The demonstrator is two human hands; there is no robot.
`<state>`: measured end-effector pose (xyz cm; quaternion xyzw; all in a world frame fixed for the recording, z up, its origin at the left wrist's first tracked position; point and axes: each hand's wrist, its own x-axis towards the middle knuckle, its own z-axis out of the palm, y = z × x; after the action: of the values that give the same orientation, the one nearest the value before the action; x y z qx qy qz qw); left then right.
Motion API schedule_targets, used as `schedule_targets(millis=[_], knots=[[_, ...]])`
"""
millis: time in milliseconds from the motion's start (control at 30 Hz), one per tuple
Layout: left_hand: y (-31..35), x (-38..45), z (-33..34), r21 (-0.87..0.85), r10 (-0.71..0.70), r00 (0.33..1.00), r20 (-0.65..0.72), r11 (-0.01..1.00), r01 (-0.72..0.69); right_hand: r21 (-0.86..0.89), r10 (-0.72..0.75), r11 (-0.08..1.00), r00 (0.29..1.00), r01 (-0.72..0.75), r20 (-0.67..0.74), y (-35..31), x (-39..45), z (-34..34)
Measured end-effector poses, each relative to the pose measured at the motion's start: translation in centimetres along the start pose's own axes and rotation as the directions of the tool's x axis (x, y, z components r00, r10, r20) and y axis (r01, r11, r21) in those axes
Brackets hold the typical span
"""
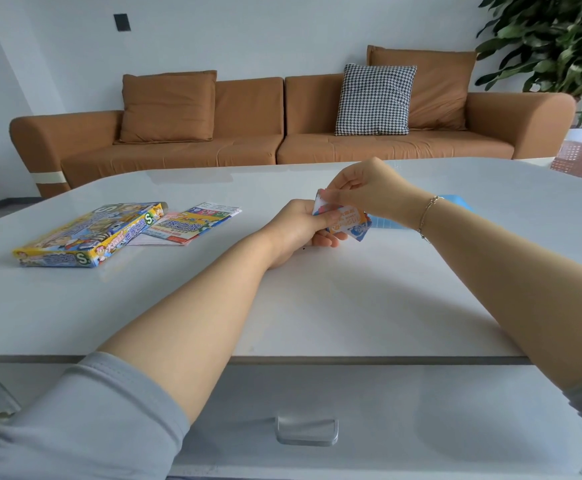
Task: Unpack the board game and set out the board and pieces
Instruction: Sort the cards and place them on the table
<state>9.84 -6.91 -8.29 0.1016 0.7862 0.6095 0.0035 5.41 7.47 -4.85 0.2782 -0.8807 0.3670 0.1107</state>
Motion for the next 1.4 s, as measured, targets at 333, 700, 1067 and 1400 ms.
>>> schedule_targets(millis=[333,700,1067,1400], knots=[[-0.04,0.11,-0.04,0.008,-0.009,1.0,-0.002,1.0,0.009,-0.008,0.016,1.0,1.0,-0.016,0.013,-0.01,0.01,-0.25],[-0.04,0.15,0.02,0.012,-0.012,1.0,0.004,1.0,0.012,-0.012,0.016,1.0,0.999,-0.016,0.04,-0.13,-0.12,-0.46],[-0.08,0.16,0.07,0.022,-0.008,1.0,0.007,1.0,0.008,-0.04,-0.003,0.999,1.0,0.004,0.004,-0.1,0.06,-0.18],[-0.12,0.16,0.08,0.016,-0.007,1.0,0.007,1.0,0.007,-0.059,-0.014,0.998,1.0,0.013,-0.027,-0.17,0.1,0.26]])
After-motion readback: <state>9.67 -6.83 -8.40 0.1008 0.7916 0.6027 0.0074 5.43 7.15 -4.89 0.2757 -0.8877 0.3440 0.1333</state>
